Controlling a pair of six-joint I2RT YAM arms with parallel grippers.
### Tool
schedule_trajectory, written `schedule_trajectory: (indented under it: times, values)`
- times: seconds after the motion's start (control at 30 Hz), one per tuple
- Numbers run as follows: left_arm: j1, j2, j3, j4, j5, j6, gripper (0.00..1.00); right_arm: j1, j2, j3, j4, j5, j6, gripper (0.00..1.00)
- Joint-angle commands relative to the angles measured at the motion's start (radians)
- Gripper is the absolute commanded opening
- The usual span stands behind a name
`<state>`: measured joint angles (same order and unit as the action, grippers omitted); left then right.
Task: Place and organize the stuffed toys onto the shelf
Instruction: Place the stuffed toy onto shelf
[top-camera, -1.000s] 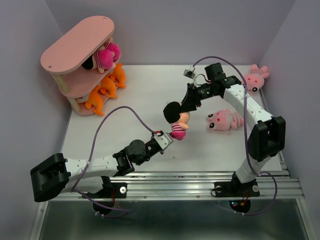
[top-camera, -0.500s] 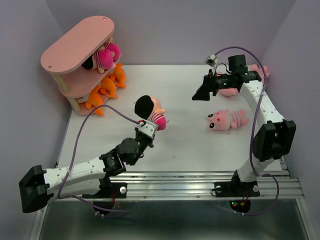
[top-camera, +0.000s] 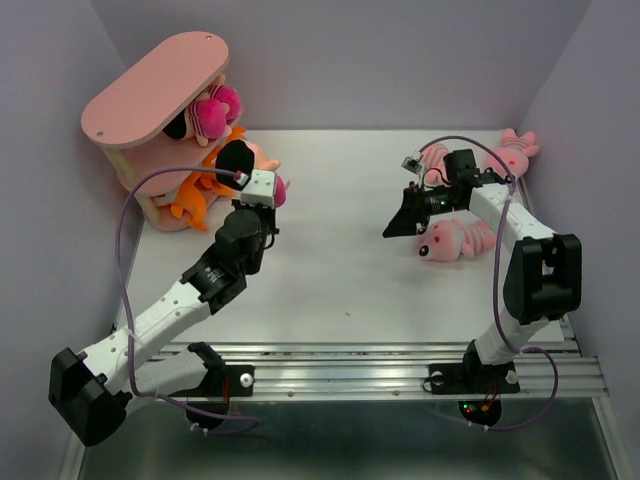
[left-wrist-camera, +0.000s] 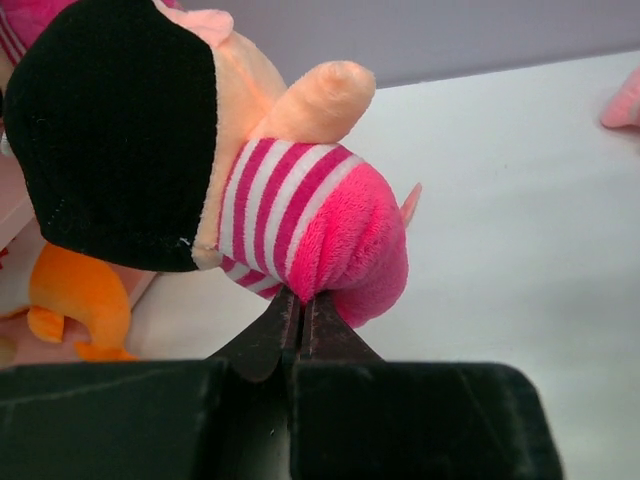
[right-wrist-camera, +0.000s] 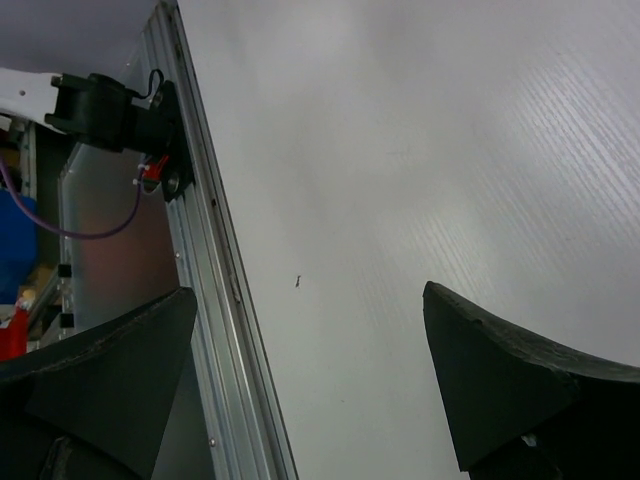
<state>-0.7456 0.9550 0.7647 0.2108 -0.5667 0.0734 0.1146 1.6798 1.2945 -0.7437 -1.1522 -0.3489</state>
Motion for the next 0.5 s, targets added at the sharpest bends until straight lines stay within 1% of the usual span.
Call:
schedule_trajectory:
  times: [0.0, 0.07, 0.1, 0.2, 0.23, 0.47]
  values:
    - [0.09, 0.018, 0.079, -0.042, 0.017, -0.023, 0.0, 0.003, -0.008, -0.011, 0.049, -0.061, -0.039, 1.0]
    - [0.129, 0.03, 0.094, -0.047, 0.056, -0.026, 0.0, 0.003, -0.008, -0.014, 0.049, -0.063, -0.044, 1.0]
    - [0.171, 0.034, 0.1, -0.054, 0.074, -0.032, 0.0, 0.003, -0.006, -0.014, 0.047, -0.066, -0.044, 1.0]
    - [0.236, 0.053, 0.133, -0.074, 0.139, -0.043, 0.0, 0.003, -0.006, -0.017, 0.047, -0.07, -0.045, 1.0]
    - [0.276, 0.06, 0.14, -0.079, 0.152, -0.049, 0.0, 0.003, -0.009, -0.018, 0.047, -0.072, -0.045, 1.0]
    - [0.396, 0.059, 0.214, -0.137, 0.218, -0.067, 0.0, 0.003, -0.02, -0.023, 0.047, -0.081, -0.047, 1.0]
